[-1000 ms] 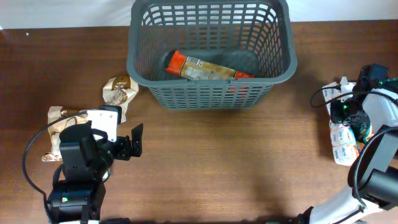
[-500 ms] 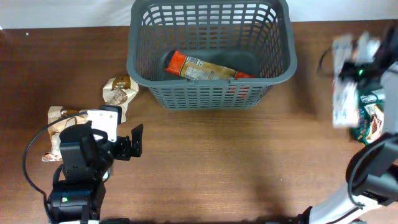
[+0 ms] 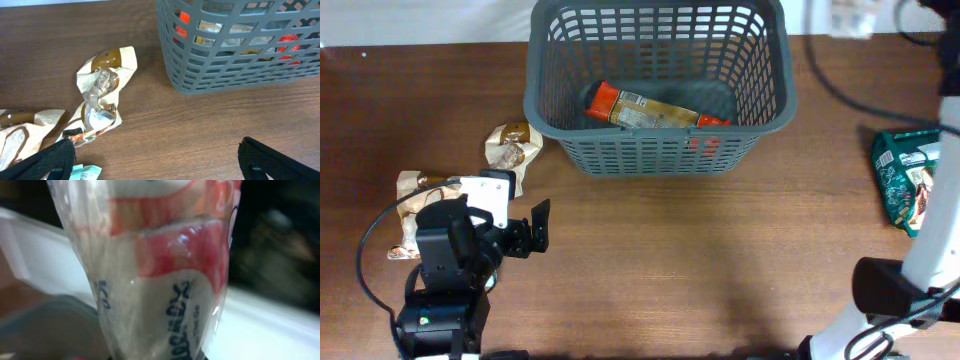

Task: Pack container
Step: 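Carry the tissue packs into the basket and release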

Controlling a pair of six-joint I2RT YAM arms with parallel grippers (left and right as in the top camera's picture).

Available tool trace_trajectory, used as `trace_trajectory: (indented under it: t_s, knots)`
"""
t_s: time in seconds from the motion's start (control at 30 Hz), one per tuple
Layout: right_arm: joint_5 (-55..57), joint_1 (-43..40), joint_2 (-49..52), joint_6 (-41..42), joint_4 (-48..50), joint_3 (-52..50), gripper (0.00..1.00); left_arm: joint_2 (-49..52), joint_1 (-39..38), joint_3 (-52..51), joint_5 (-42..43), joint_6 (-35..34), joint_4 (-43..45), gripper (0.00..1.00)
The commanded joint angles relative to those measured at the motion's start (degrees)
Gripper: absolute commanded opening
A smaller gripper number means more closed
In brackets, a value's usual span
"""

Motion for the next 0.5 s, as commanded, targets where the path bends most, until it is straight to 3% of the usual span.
trace_trajectory:
  t_s: [0.0,0.2,0.47]
  knots:
    - [-9.99,6.34,1.55,0.39,1.16,0.09,0.04,0.09,0.07,0.46,-0.44,1.14,0.0,0.99]
    - [-12.55,14.47,7.34,-4.39,-4.79,-1.18,0.04,0.09,0.07,0.46,-0.44,1.14,0.0,0.99]
    - [-15.43,16.98,13.07,-7.56,-14.34,-1.18,0.04,0.09,0.07,0.46,-0.44,1.14,0.0,0.99]
